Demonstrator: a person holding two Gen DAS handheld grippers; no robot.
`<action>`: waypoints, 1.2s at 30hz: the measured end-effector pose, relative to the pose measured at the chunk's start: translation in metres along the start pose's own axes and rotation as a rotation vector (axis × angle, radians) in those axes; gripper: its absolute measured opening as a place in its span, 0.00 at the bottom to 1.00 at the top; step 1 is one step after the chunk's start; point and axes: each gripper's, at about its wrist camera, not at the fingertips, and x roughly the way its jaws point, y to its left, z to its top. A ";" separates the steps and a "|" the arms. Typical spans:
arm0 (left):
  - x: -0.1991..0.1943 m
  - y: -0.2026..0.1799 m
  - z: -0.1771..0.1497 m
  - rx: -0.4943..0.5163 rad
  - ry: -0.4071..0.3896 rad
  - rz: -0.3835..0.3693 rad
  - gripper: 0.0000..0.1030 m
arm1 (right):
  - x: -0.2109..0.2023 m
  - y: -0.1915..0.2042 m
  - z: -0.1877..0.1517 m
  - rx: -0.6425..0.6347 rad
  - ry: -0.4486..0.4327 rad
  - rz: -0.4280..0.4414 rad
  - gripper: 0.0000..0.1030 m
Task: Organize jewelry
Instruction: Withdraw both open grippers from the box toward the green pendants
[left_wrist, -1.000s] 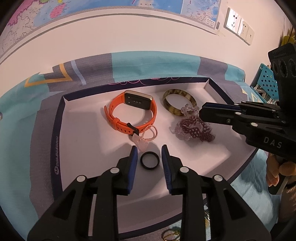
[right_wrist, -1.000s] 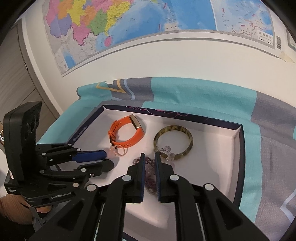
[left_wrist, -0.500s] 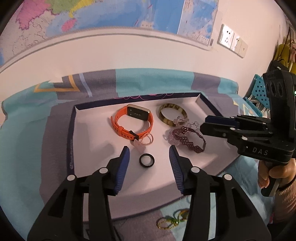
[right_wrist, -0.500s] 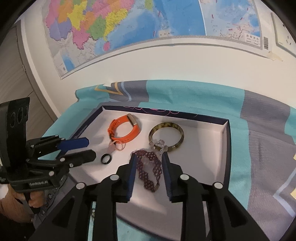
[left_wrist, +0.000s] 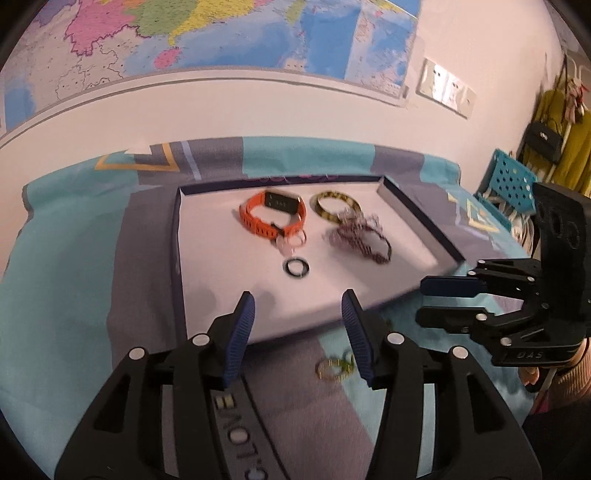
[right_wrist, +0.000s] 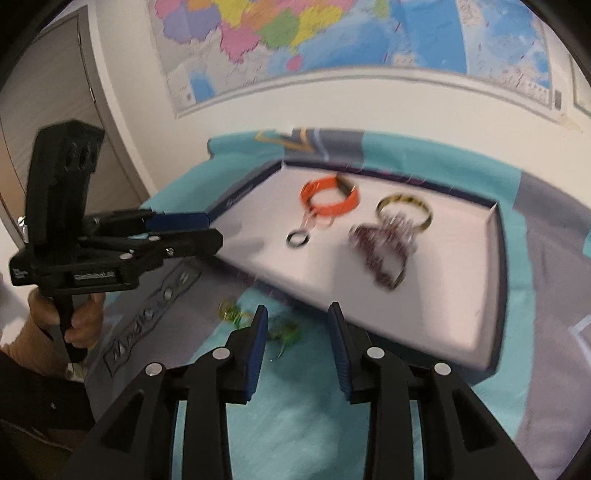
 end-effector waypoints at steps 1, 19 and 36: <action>-0.001 -0.001 -0.004 0.009 0.004 -0.001 0.47 | 0.004 0.003 -0.004 -0.006 0.016 -0.003 0.30; 0.006 -0.031 -0.028 0.128 0.049 -0.041 0.47 | 0.027 0.006 -0.008 0.044 0.062 0.004 0.26; 0.038 -0.056 -0.027 0.261 0.135 -0.096 0.36 | 0.011 -0.008 -0.017 0.093 0.041 0.006 0.22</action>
